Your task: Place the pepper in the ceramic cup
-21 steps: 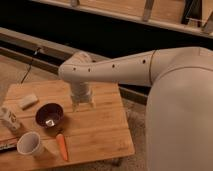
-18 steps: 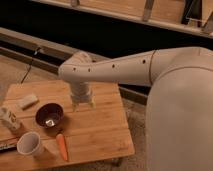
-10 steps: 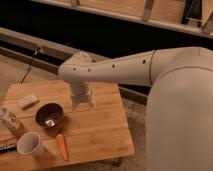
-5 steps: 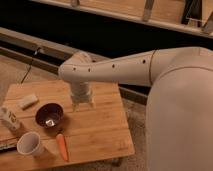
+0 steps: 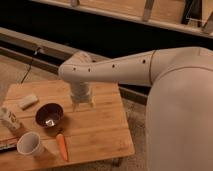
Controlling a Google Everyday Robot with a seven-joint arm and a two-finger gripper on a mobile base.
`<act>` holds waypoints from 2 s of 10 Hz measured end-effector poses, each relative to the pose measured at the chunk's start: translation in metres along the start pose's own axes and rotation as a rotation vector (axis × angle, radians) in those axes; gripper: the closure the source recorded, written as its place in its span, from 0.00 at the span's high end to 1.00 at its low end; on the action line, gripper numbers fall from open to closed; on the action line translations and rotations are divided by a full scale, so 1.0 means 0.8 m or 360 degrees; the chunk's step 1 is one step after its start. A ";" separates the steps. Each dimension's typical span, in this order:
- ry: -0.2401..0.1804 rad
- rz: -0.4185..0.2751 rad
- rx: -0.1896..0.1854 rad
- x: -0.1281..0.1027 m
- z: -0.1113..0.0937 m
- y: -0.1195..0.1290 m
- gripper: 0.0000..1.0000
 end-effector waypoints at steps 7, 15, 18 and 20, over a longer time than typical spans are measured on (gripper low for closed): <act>-0.0046 -0.0212 -0.0041 0.001 -0.002 0.042 0.65; 0.0156 -0.0687 0.0014 0.068 0.028 0.107 0.65; 0.0207 -0.0722 0.0038 0.082 0.065 0.124 0.65; 0.0244 -0.0733 0.0051 0.092 0.086 0.125 0.65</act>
